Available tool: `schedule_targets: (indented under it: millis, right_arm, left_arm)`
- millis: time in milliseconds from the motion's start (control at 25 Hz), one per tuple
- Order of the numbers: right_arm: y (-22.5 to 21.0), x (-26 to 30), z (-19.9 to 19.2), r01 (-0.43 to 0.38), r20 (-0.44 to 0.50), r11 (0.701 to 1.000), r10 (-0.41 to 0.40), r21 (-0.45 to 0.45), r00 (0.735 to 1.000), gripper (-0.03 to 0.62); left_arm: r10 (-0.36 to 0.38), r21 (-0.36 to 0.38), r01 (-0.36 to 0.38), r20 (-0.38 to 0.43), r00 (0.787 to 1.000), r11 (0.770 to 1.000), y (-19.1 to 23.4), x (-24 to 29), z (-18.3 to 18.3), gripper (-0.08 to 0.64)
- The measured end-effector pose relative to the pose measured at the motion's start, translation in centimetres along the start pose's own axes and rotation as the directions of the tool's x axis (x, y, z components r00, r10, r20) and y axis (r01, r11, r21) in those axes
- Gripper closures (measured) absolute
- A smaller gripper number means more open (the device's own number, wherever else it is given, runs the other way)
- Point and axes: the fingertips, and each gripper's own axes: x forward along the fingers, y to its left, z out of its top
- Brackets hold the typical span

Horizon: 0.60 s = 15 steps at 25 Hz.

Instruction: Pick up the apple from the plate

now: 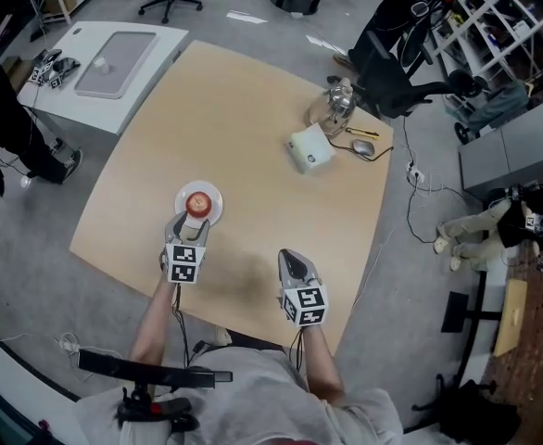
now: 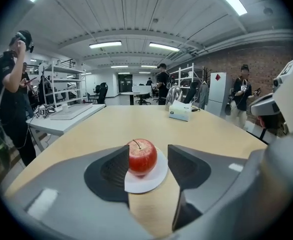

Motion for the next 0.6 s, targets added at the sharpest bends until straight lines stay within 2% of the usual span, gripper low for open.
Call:
schedule_targets:
  millis: [600]
  right_arm:
    - [-1.8,1.5,-1.4,0.022,-0.024,0.999,-0.021,0.050,1.000,0.586]
  left_arm:
    - [-0.012,-0.030,0.010,-0.040,0.999,1.000,0.8,3.7,-1.0,0.142]
